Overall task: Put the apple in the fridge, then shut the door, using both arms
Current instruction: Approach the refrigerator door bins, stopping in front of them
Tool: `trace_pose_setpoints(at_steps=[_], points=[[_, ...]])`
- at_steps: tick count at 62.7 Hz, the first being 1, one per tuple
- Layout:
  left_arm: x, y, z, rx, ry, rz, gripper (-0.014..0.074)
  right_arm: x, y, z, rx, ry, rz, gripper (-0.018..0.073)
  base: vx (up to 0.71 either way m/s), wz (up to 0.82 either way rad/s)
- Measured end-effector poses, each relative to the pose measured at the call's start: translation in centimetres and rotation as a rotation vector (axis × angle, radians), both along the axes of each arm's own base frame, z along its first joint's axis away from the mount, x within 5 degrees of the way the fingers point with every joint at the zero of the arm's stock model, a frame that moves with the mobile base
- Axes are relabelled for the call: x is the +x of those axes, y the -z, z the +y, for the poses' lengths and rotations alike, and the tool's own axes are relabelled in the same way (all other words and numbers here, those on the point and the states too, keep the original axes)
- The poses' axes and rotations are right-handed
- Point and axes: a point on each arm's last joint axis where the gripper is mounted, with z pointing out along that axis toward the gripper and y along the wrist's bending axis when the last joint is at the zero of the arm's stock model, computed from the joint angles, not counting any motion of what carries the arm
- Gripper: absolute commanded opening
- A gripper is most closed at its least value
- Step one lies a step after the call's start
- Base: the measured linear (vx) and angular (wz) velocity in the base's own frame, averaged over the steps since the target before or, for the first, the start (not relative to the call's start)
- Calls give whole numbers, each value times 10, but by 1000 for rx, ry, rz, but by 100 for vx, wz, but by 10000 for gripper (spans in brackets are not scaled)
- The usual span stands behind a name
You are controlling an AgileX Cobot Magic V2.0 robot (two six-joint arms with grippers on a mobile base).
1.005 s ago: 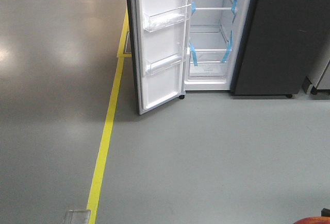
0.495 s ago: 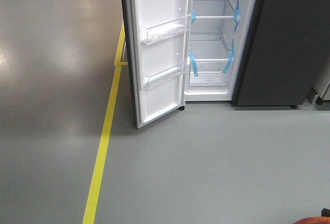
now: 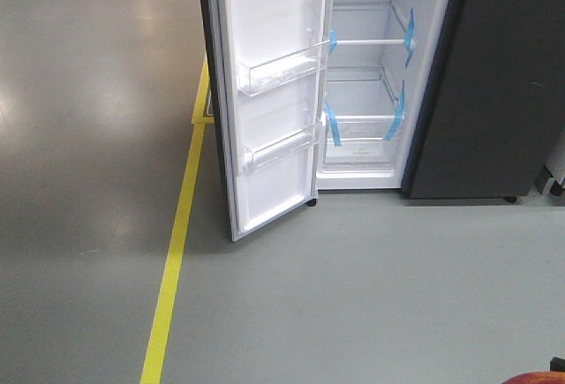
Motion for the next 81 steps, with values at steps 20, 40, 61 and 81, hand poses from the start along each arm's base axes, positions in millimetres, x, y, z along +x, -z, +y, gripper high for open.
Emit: trace_pose_setpoints(at_steps=[20,40,61,81], points=[[0,0,0,0,0,0,-6,0,0,0,0,0,0,366,17,-2],[0,0,0,0,0,0,-6,0,0,0,0,0,0,366,15,1],[0,0,0,0,0,0,-6,0,0,0,0,0,0,366,15,3],[0,0,0,0,0,0,-6,0,0,0,0,0,0,366,15,5]])
